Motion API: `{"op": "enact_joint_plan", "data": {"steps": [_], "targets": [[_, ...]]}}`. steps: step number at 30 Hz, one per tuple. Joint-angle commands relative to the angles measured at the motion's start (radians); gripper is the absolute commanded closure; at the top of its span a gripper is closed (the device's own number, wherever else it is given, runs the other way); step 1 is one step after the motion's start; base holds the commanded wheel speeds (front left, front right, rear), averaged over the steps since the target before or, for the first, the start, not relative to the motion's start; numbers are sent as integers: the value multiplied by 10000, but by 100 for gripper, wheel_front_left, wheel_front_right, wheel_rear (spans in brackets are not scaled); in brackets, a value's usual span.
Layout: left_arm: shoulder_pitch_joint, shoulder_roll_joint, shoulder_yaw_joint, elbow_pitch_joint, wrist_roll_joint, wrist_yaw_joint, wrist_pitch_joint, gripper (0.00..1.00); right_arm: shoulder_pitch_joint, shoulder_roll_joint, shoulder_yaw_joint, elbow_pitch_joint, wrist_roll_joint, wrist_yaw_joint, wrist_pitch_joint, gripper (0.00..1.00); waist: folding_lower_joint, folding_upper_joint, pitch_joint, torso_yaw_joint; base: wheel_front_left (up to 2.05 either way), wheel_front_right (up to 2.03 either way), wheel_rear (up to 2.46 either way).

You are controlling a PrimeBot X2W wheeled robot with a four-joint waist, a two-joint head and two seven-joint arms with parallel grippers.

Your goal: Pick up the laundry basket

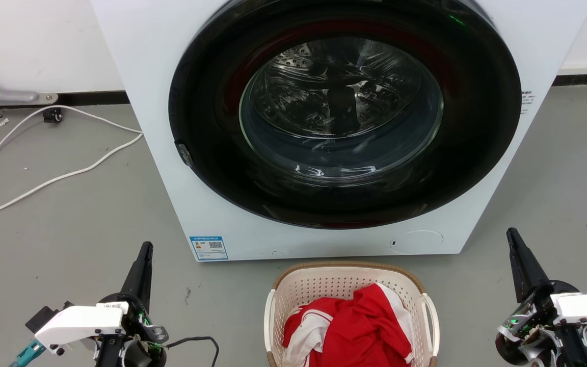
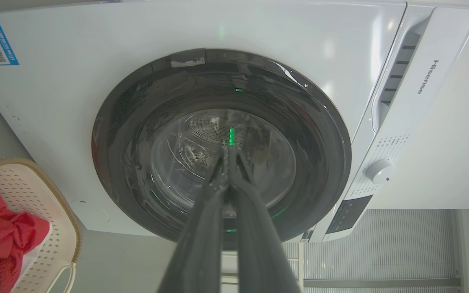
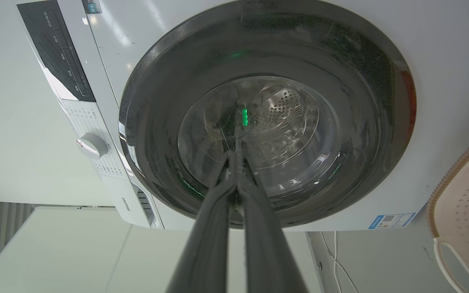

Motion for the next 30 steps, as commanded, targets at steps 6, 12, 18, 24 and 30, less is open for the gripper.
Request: {"op": "enact_joint_plan", "data": {"steps": [6,12,18,24,30], "targets": [[-88,-10,23,2,-4,-23,24,100,-108,41,-12,7,-52,-3,23,100,0,0,0,0,0,0,0],[-88,-10,23,2,-4,-23,23,100,-108,41,-12,7,-53,-3,23,100,0,0,0,0,0,0,0],[-88,-10,22,2,-4,-23,23,100,-108,40,-13,7,-54,-3,23,100,0,0,0,0,0,0,0],[-88,-10,22,2,-4,-23,23,100,-108,40,-13,7,-54,-3,24,100,0,0,0,0,0,0,0],[-88,-10,22,2,-4,-23,23,100,-108,41,-14,7,-55,-3,24,100,0,0,0,0,0,0,0]]}}
